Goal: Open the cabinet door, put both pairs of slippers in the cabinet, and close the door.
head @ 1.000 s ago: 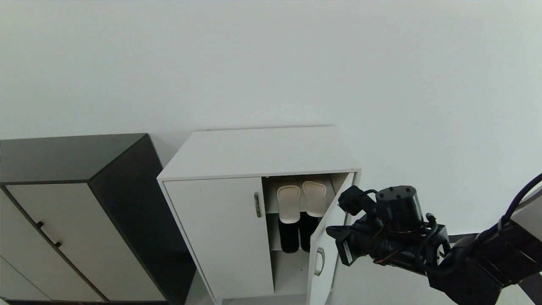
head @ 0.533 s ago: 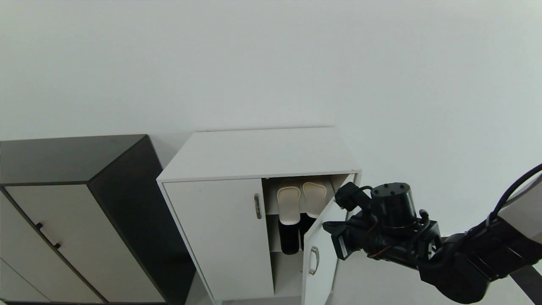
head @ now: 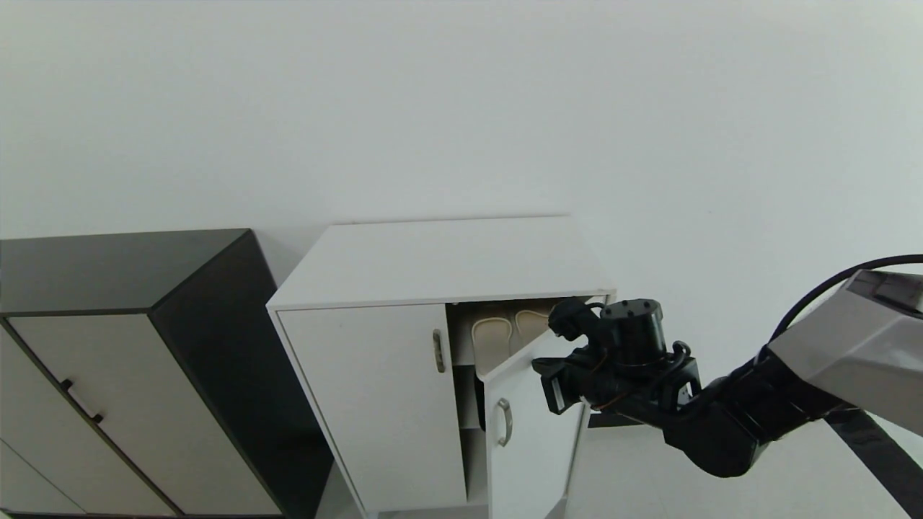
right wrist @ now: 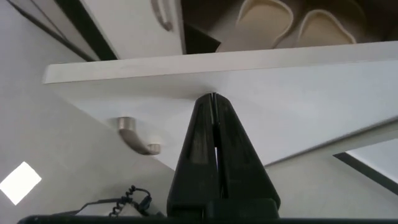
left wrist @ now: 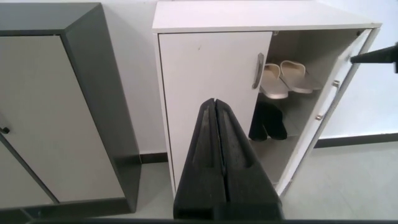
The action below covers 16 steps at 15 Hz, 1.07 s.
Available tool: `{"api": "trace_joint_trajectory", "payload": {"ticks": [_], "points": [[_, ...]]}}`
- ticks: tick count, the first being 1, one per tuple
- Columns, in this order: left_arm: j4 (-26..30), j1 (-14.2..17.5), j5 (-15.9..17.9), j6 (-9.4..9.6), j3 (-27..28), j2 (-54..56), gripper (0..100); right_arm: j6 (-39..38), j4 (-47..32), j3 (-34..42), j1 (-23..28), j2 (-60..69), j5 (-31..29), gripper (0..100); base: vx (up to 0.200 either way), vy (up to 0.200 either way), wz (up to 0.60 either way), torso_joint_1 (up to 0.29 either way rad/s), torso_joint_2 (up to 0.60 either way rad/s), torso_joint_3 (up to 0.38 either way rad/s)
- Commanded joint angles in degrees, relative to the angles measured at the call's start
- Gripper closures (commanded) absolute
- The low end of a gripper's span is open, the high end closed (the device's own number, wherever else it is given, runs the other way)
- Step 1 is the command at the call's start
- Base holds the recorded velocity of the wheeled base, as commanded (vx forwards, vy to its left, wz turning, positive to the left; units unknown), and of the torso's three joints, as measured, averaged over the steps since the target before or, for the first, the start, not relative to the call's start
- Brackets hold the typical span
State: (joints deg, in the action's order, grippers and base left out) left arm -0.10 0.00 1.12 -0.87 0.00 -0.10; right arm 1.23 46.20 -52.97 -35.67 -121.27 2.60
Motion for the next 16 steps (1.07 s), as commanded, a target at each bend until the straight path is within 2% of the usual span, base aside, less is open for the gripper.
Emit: {"api": "trace_joint_trajectory", "payload": {"ticks": [1, 11, 16], "points": [[0.01, 0.00, -0.07, -0.01, 0.00, 0.01, 100, 0.00, 0.03, -3.02, 0.78, -3.62, 0.04, 100, 0.000, 0.000, 0.00, 0.000, 0.00, 0.000], [0.01, 0.00, 0.02, -0.01, 0.00, 0.01, 100, -1.76, -0.24, -16.29, 3.85, -11.97, 0.04, 100, 0.000, 0.000, 0.00, 0.000, 0.00, 0.000], [0.01, 0.00, 0.02, -0.01, 0.00, 0.01, 100, -1.76, -0.41, -19.19, 5.17, -14.26, 0.04, 100, 0.000, 0.000, 0.00, 0.000, 0.00, 0.000]]}}
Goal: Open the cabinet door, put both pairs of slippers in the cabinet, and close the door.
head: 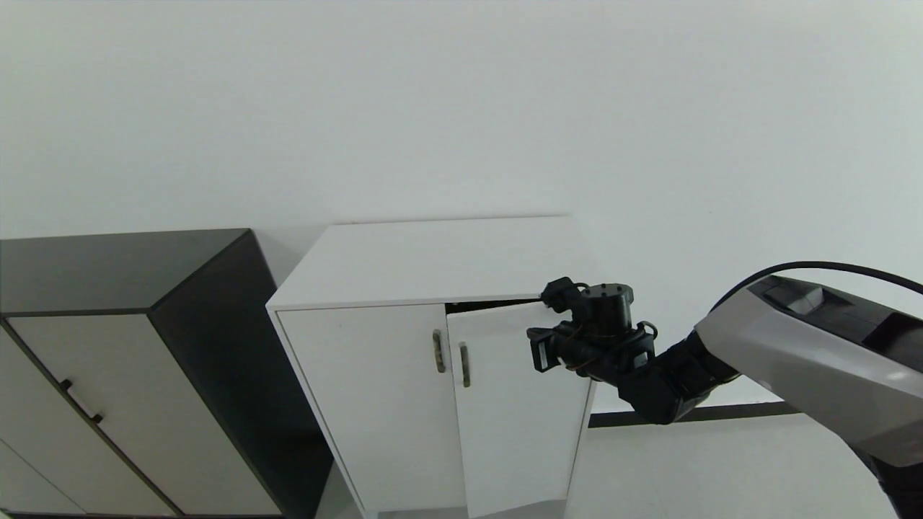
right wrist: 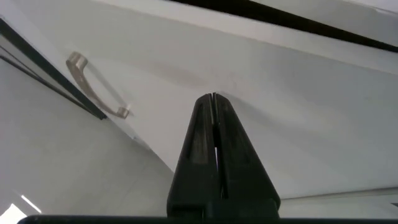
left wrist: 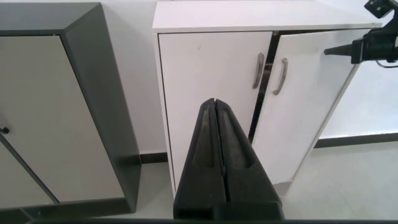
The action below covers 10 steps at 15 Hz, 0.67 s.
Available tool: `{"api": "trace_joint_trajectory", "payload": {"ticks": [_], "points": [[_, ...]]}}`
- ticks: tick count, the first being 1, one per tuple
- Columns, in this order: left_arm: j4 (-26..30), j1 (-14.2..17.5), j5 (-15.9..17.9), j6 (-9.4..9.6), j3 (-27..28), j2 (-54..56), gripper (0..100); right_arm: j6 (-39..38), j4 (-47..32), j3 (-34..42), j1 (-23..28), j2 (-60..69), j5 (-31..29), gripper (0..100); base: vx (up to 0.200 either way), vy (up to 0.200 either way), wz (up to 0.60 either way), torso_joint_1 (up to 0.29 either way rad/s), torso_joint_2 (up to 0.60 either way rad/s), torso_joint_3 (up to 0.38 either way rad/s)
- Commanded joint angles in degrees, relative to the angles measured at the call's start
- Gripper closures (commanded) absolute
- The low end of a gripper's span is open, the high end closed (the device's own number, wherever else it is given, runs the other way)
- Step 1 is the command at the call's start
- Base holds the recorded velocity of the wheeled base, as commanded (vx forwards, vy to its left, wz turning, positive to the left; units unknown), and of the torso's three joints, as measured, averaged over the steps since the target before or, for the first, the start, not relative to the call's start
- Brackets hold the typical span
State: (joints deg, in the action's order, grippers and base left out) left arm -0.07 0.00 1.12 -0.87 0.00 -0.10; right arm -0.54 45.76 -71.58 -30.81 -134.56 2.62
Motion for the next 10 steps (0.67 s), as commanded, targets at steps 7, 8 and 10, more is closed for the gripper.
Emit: {"api": "trace_joint_trajectory", "payload": {"ticks": [7, 8, 10], "points": [[-0.01, 0.00, 0.02, -0.01, 0.00, -0.08, 100, 0.01, 0.03, -1.28, 1.10, -1.76, 0.02, 100, 0.000, 0.000, 0.00, 0.000, 0.00, 0.000], [-0.01, 0.00, 0.02, -0.01, 0.00, 0.01, 100, 0.01, 0.03, -1.37, 1.10, -1.85, 0.02, 100, 0.000, 0.000, 0.00, 0.000, 0.00, 0.000], [-0.01, 0.00, 0.02, -0.01, 0.00, 0.01, 100, 0.01, 0.03, -1.81, 1.19, -2.11, 0.02, 100, 0.000, 0.000, 0.00, 0.000, 0.00, 0.000]]}}
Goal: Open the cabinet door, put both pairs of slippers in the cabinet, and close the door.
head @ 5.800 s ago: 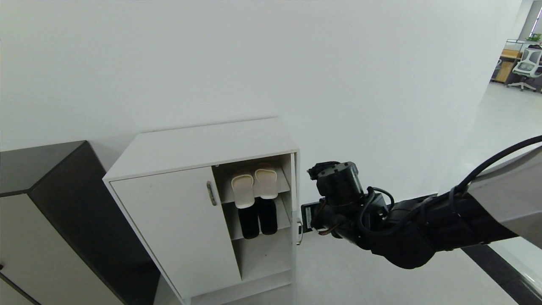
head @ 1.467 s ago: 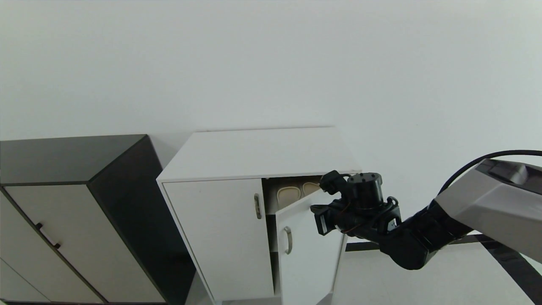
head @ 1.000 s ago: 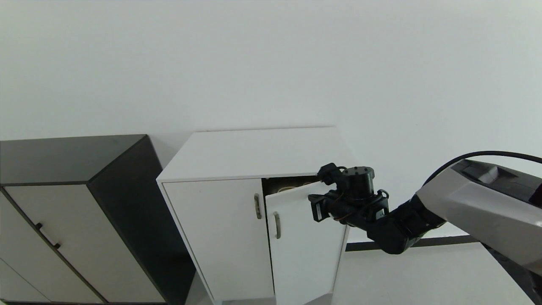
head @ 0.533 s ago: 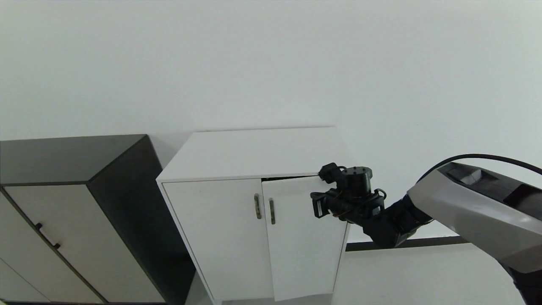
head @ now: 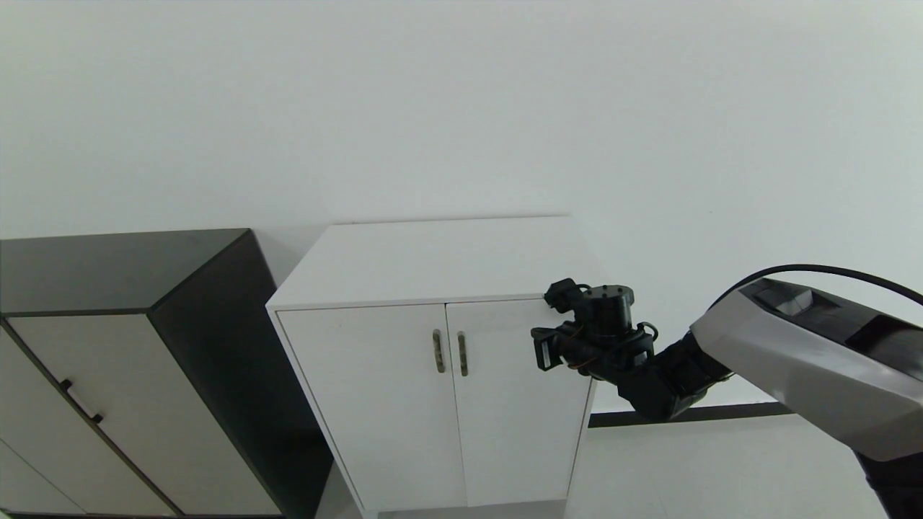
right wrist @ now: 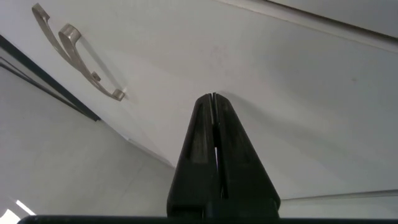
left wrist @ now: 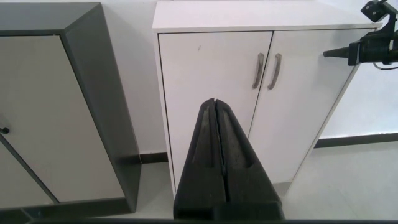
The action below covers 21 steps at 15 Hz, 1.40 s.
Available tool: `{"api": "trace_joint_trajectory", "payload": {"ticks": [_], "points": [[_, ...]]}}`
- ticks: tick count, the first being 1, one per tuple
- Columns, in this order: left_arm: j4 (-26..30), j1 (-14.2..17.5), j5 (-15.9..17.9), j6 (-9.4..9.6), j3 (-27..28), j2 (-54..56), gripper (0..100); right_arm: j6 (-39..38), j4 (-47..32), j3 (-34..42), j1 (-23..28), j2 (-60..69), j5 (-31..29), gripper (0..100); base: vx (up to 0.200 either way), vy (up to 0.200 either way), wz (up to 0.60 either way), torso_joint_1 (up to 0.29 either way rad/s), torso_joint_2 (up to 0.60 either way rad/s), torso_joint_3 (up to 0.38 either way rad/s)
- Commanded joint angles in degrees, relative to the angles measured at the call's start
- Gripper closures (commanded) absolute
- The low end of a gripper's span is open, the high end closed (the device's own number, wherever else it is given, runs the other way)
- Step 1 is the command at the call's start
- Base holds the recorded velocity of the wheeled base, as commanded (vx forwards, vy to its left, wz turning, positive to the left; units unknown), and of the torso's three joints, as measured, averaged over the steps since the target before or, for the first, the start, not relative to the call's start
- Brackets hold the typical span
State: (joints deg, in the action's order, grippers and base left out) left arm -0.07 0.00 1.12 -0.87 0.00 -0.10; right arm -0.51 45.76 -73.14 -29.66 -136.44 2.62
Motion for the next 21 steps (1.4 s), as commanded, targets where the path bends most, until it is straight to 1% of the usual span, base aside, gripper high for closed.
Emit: {"api": "trace_joint_trajectory", "payload": {"ticks": [1, 21], "points": [[-0.01, 0.00, 0.02, -0.01, 0.00, 0.01, 100, -0.02, 0.03, -0.68, 0.04, -0.32, 0.02, 100, 0.000, 0.000, 0.00, 0.000, 0.00, 0.000], [-0.10, 0.00, 0.02, -0.01, 0.00, -0.08, 100, -0.02, 0.03, -4.02, 1.18, -2.78, 0.02, 100, 0.000, 0.000, 0.00, 0.000, 0.00, 0.000]]}}
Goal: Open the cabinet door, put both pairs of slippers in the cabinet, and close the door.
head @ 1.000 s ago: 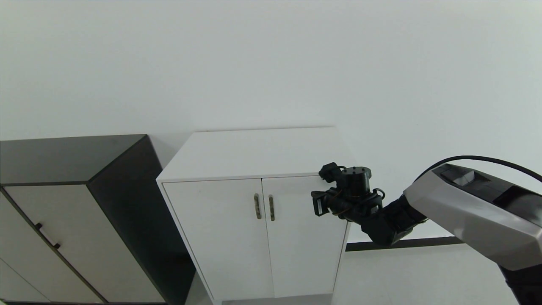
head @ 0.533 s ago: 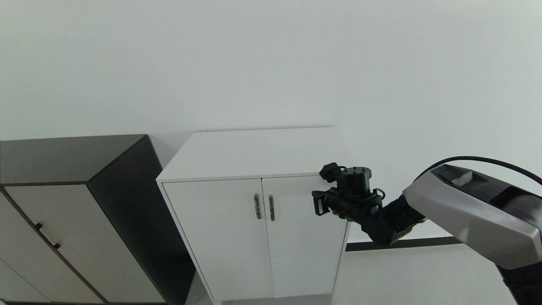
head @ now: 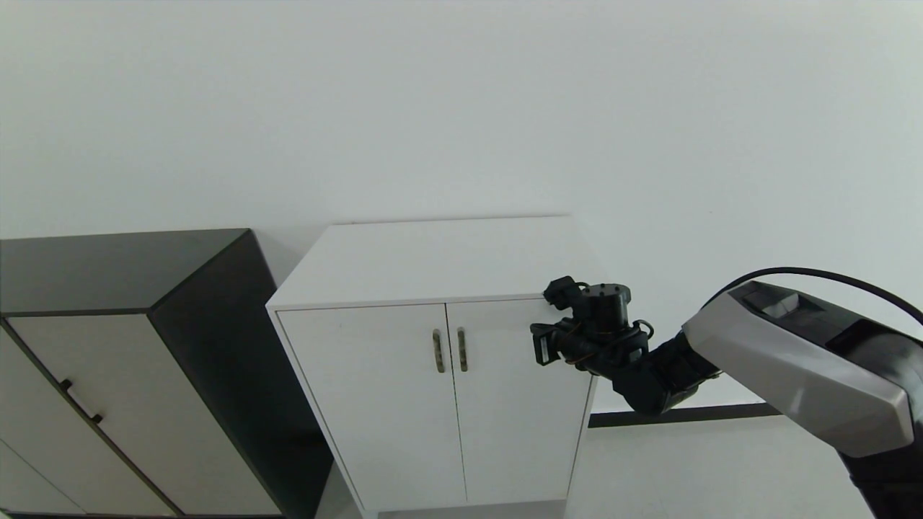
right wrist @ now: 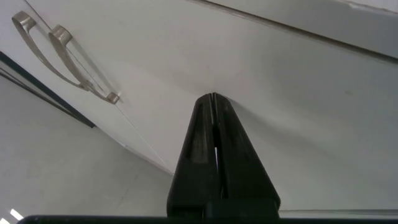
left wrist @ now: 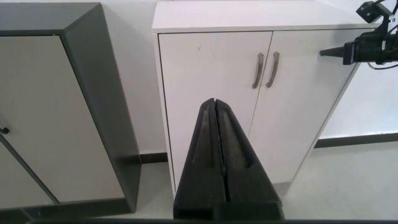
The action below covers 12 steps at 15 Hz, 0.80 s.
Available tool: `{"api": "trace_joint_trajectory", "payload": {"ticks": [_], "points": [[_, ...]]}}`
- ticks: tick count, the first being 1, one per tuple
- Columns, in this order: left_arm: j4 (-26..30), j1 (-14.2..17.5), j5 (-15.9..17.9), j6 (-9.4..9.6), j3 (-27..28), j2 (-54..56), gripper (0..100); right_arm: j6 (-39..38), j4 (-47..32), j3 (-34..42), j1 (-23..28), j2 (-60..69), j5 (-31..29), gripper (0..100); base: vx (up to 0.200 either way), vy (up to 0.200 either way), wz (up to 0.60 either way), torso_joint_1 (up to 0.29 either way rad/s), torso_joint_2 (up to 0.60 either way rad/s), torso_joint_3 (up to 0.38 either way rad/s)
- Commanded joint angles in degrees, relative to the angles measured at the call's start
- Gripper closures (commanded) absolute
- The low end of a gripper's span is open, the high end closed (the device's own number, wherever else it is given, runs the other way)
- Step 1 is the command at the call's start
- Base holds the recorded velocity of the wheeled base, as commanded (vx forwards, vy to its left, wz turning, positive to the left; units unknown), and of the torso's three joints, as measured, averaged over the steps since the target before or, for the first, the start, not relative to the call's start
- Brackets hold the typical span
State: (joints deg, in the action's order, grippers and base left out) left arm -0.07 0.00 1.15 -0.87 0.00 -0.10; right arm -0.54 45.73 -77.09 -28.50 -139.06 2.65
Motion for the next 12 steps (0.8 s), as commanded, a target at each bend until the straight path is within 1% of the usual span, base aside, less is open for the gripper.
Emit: {"api": "trace_joint_trajectory", "payload": {"ticks": [1, 4, 6, 8, 11, 12], "points": [[-0.01, 0.00, 0.00, -0.01, 0.00, 0.01, 100, 0.01, 0.06, 0.10, 0.03, -0.07, -0.01, 100, 0.000, 0.000, 0.00, 0.000, 0.00, 0.000], [-0.10, 0.00, 0.00, -0.01, 0.00, -0.08, 100, 0.01, 0.50, 1.77, 0.03, 1.42, -0.10, 100, 0.000, 0.000, 0.00, 0.000, 0.00, 0.000], [-0.01, 0.00, 0.00, -0.10, 0.00, 0.01, 100, 0.01, 0.94, 5.29, 0.03, 4.59, -0.10, 100, 0.000, 0.000, 0.00, 0.000, 0.00, 0.000], [-0.01, 0.00, 0.00, -0.10, 0.00, 0.01, 100, 0.10, 3.40, 10.30, 0.03, 7.57, -0.10, 100, 0.000, 0.000, 0.00, 0.000, 0.00, 0.000], [-0.01, 0.00, -0.09, -0.10, 0.00, -0.08, 100, 0.27, 8.68, 23.57, 0.90, 15.57, -0.18, 100, 0.000, 0.000, 0.00, 0.000, 0.00, 0.000], [-0.01, 0.00, -0.09, -0.10, 0.00, 0.01, 100, 0.36, 9.38, 25.50, 1.17, 16.89, -0.18, 100, 0.000, 0.000, 0.00, 0.000, 0.00, 0.000]]}}
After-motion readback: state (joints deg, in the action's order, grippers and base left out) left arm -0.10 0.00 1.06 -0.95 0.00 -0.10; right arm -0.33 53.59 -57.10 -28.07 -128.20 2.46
